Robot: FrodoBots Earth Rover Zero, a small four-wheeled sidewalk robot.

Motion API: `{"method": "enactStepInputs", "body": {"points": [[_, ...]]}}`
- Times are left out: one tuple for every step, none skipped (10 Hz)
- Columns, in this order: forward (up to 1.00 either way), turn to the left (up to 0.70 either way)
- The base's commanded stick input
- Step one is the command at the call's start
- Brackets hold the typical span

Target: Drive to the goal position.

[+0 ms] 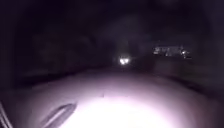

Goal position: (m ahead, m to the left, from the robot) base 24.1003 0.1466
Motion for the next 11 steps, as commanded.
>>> {"method": "enactStepInputs", "body": {"points": [[1.0,0.0],[1.0,0.0],[1.0,0.0],[1.0,0.0],[1.0,0.0],[1.0,0.0],[1.0,0.0],[1.0,0.0],[1.0,0.0],[1.0,0.0],[1.0,0.0]]}}
